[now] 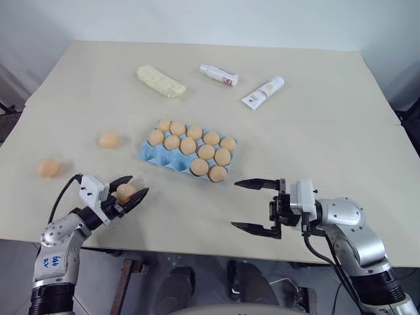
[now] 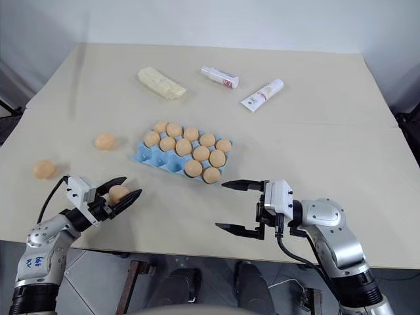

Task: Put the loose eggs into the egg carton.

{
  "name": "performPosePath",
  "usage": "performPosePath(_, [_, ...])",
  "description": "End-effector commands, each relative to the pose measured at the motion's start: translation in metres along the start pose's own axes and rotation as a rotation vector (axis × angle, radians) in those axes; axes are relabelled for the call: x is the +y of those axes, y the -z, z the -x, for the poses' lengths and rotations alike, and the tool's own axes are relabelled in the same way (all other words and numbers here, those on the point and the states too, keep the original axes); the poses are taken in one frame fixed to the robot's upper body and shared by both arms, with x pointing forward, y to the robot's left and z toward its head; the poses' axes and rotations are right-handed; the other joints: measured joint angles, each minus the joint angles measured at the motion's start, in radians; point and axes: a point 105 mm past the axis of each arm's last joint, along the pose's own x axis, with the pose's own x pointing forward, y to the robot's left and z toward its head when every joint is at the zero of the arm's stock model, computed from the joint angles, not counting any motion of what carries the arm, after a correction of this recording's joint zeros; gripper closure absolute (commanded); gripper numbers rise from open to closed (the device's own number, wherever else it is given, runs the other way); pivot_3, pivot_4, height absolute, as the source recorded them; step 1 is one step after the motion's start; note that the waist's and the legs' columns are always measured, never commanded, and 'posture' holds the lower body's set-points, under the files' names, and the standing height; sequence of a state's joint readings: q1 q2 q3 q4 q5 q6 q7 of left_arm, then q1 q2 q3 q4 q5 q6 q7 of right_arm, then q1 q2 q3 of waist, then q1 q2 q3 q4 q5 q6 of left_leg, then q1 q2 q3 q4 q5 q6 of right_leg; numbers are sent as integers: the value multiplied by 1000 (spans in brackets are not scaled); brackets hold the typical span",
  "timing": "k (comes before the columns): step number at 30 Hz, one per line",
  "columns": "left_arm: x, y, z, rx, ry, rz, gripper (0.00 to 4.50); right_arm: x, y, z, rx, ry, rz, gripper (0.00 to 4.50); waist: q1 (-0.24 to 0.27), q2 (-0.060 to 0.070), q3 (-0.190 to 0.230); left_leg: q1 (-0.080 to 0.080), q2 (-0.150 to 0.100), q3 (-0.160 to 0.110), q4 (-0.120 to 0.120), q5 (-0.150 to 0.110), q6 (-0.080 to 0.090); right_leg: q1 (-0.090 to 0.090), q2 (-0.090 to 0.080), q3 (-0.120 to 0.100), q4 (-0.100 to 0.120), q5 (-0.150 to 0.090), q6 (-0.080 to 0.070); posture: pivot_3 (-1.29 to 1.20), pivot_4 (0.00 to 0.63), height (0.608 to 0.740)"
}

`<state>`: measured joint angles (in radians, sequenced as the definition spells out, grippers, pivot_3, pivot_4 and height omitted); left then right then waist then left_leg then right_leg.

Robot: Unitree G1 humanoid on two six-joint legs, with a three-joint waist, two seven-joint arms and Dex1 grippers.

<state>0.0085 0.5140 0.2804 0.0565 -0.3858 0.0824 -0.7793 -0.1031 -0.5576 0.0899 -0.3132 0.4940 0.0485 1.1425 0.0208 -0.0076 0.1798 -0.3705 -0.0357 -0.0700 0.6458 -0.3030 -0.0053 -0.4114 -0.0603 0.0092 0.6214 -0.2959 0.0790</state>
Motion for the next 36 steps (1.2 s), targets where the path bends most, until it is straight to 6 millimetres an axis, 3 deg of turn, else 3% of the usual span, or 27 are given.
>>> performPosePath(1, [1, -10, 4, 0, 28, -44, 2032, 3, -8, -3, -23, -1, 22, 0, 1, 0, 0, 0, 0, 0, 0, 0, 0, 0, 0, 0, 0, 0, 0, 0, 150, 740])
performPosePath(4, [-10, -28, -9, -49, 95, -63, 2072, -1, -9, -2, -22, 24, 30, 0, 1, 0, 0, 0, 0, 0, 1, 0, 0, 0, 0, 0, 0, 0, 0, 0, 150, 740])
performPosePath(10, [-45, -73, -65, -180, 277, -100, 2072, -9, -10, -4, -28, 60, 39, 0, 9, 0, 0, 0, -1, -2, 2, 1, 0, 2, -1, -1, 0, 1, 1, 0, 150, 740])
performPosePath(14, [-55, -76, -106, -193, 334, -116, 2072, -9, -13, -9, -38, 65, 45, 0, 2, 0, 0, 0, -3, 0, 2, 1, 0, 1, 0, 0, 0, 1, 3, 0, 150, 740])
performPosePath(18, [-52, -74, -117, -198, 332, -124, 2072, -9, -17, -11, -50, 80, 53, 0, -14, 0, 0, 0, -2, 1, 1, 1, -1, -1, 2, 0, 1, 1, 3, 0, 150, 740])
performPosePath(23, [-49, -83, -108, -257, 329, -130, 439, -7, -18, -11, -55, 96, 49, 0, -17, 0, 0, -1, -2, 0, 2, 2, -1, -1, 1, 0, 3, 1, 3, 0, 150, 740])
performPosePath(25, [-45, -87, -100, -272, 315, -139, 31, -5, -17, -12, -55, 96, 42, 0, -18, 0, 0, 0, -3, 0, 3, 2, -1, 0, 1, 0, 3, 2, 3, 0, 150, 740])
performPosePath(31, [-35, -93, -72, -280, 275, -169, 31, -6, -16, -12, -53, 85, 32, 0, -22, 0, 0, 0, -2, 0, 2, 2, -1, 0, 1, 0, 4, 2, 3, 0, 150, 740])
performPosePath(36, [10, -85, -7, -208, 82, -212, 31, -7, -16, -12, -49, 49, 29, 0, -27, 0, 0, 0, -1, 0, 1, 2, -1, -1, 1, 1, 4, 1, 2, 0, 150, 740])
